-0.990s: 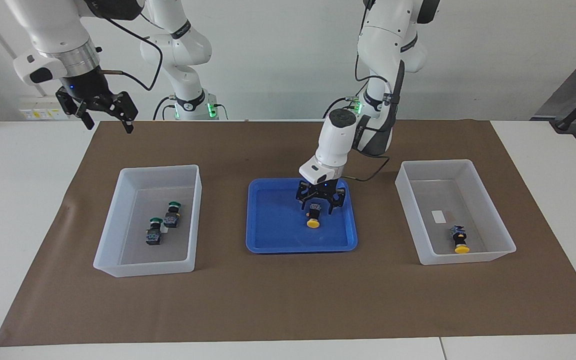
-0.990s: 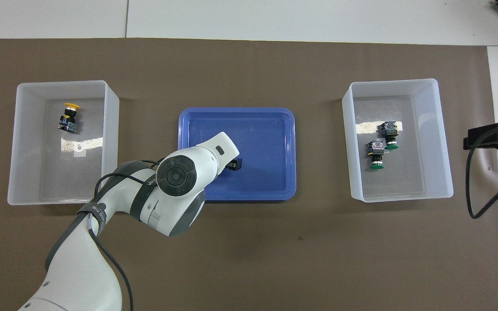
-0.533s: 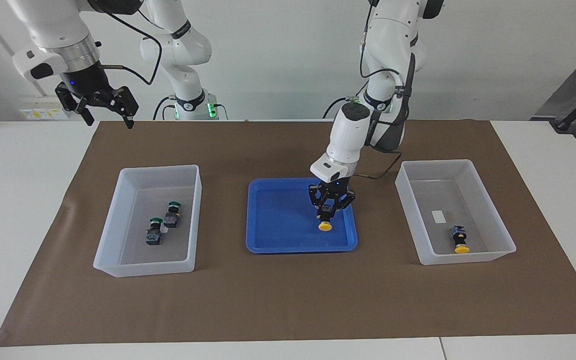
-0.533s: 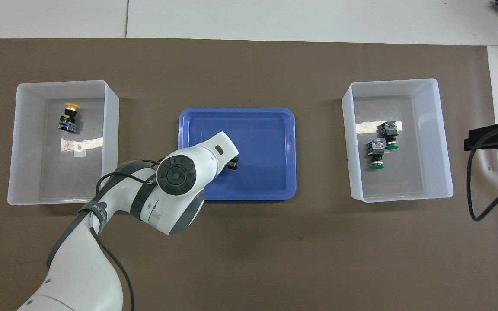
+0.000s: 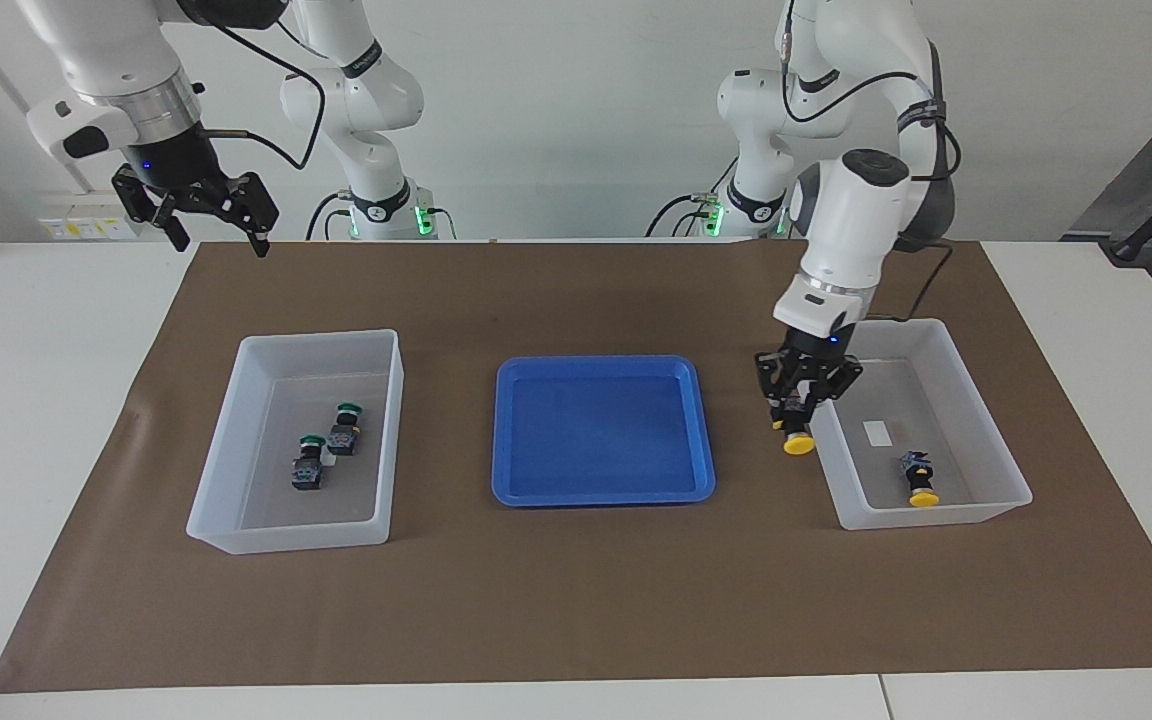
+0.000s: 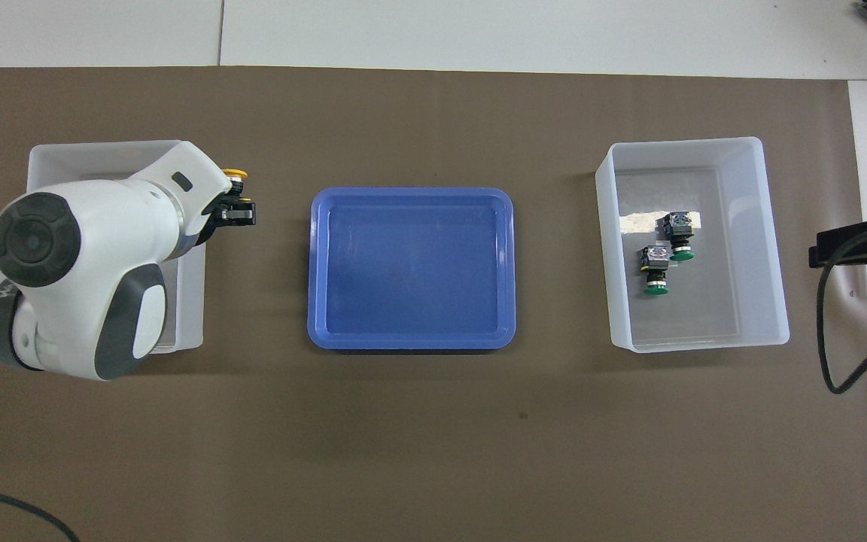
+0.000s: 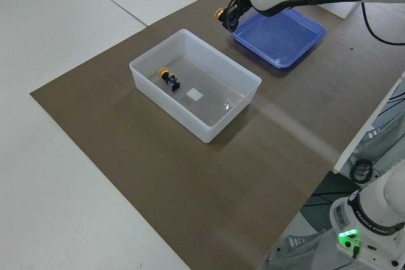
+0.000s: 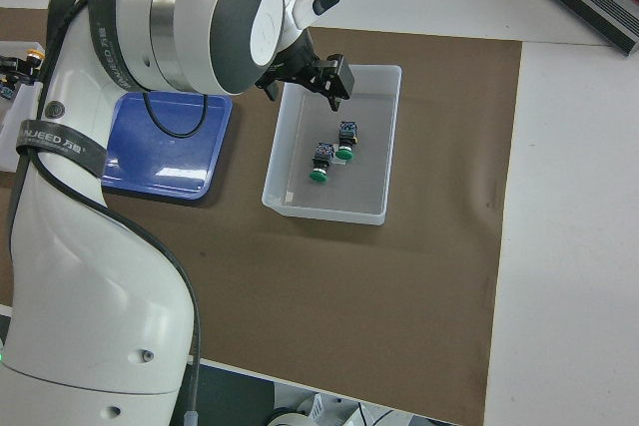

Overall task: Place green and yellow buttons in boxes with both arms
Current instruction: 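Carry the yellow button with the left gripper into the nearby bin, then lower the yellow button into the bin and open the left gripper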

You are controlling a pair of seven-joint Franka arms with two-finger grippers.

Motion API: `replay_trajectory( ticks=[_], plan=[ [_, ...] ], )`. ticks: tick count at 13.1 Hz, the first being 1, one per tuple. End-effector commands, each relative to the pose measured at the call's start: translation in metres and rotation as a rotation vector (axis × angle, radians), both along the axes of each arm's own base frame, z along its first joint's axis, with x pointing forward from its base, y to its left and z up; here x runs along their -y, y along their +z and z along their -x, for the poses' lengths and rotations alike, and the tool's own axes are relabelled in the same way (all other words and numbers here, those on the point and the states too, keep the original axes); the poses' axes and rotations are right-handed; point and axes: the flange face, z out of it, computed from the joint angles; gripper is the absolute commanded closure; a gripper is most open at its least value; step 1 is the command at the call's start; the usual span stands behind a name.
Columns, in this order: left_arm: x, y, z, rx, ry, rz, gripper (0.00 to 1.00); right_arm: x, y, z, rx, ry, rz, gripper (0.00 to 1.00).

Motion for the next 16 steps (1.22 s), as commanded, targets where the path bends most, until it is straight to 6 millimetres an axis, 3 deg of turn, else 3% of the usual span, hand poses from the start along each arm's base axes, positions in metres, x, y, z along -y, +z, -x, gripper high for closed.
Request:
replay_trajectory(
  ticks=[1, 4, 11, 12, 13, 15, 16],
  plan=[
    [-0.063, -0.001, -0.008, 0.0, 0.055, -0.029, 1.0, -0.002, 0.003, 0.003, -0.01, 0.021, -0.017, 0.0],
    [-0.099, -0.016, -0.002, -0.034, 0.021, -0.063, 1.0, -0.001, 0.002, 0.003, -0.012, 0.02, -0.017, 0.0],
    [-0.099, -0.109, -0.024, -0.043, -0.053, -0.091, 1.0, -0.005, 0.001, 0.004, -0.011, 0.009, -0.019, 0.0],
    [-0.099, -0.111, -0.026, -0.034, -0.051, -0.091, 0.71, -0.01, 0.0, 0.004, -0.013, 0.009, -0.02, 0.0],
    [-0.1, -0.109, -0.027, -0.03, -0.049, -0.092, 0.01, -0.01, -0.001, 0.005, -0.019, -0.003, -0.022, 0.0],
    [-0.1, -0.094, -0.03, -0.014, -0.06, -0.097, 0.0, -0.012, -0.004, 0.007, -0.02, -0.018, -0.023, 0.0],
    [-0.102, -0.073, -0.025, -0.023, -0.058, -0.097, 0.0, -0.013, -0.005, 0.007, -0.024, -0.019, -0.023, 0.0]
  ],
)
